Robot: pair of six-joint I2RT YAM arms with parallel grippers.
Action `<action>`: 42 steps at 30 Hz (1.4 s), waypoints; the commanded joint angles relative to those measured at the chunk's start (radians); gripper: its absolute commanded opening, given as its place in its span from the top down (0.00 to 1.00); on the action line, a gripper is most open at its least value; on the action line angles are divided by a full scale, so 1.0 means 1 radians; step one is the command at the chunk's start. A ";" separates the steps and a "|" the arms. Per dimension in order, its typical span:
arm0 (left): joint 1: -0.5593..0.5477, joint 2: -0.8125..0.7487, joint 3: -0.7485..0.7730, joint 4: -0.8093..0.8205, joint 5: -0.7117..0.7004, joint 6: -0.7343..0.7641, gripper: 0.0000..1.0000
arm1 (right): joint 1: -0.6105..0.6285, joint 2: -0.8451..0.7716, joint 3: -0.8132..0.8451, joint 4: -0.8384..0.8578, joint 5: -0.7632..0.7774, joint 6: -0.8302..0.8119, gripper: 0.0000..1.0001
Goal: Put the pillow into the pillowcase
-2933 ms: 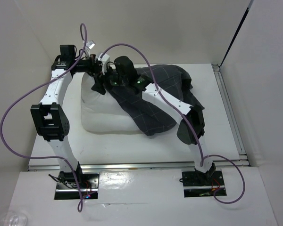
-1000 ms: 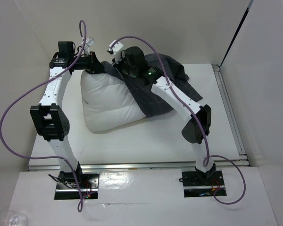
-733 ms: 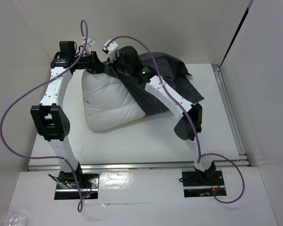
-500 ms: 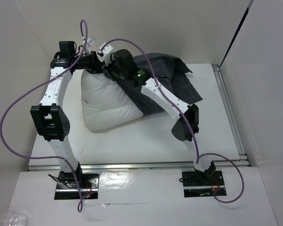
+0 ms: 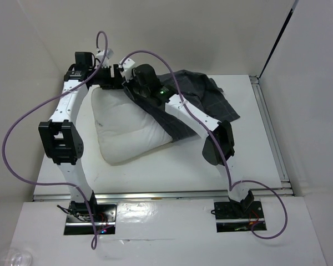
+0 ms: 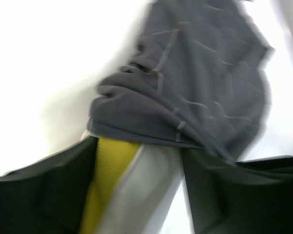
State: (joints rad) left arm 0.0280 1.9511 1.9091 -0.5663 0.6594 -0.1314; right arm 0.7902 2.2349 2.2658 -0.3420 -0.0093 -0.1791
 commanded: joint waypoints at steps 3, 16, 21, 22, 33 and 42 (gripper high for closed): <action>-0.016 -0.012 -0.056 0.031 -0.292 -0.004 0.08 | -0.019 -0.066 -0.034 0.202 -0.018 0.003 1.00; 0.032 -0.210 -0.226 0.171 -0.572 0.097 0.00 | -0.052 -0.027 -0.037 0.210 0.072 -0.049 0.15; -0.005 -0.240 -0.131 -0.122 -0.286 0.370 0.02 | -0.149 -0.151 -0.158 0.037 0.008 -0.074 0.18; -0.023 -0.257 -0.131 -0.157 -0.274 0.480 0.02 | -0.169 -0.170 -0.187 0.022 0.008 -0.074 0.18; -0.366 -0.653 -0.644 -0.278 -0.394 0.898 0.00 | -0.416 -0.320 -0.365 -0.106 -0.027 0.056 0.18; -0.560 -0.773 -0.808 -0.163 -0.448 0.817 0.00 | -0.416 -0.425 -0.494 -0.126 -0.052 0.076 0.18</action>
State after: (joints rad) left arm -0.5030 1.1763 1.0966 -0.8158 0.2131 0.7288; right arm 0.3679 1.8812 1.8091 -0.4511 -0.0380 -0.1207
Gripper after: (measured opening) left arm 0.995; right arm 0.813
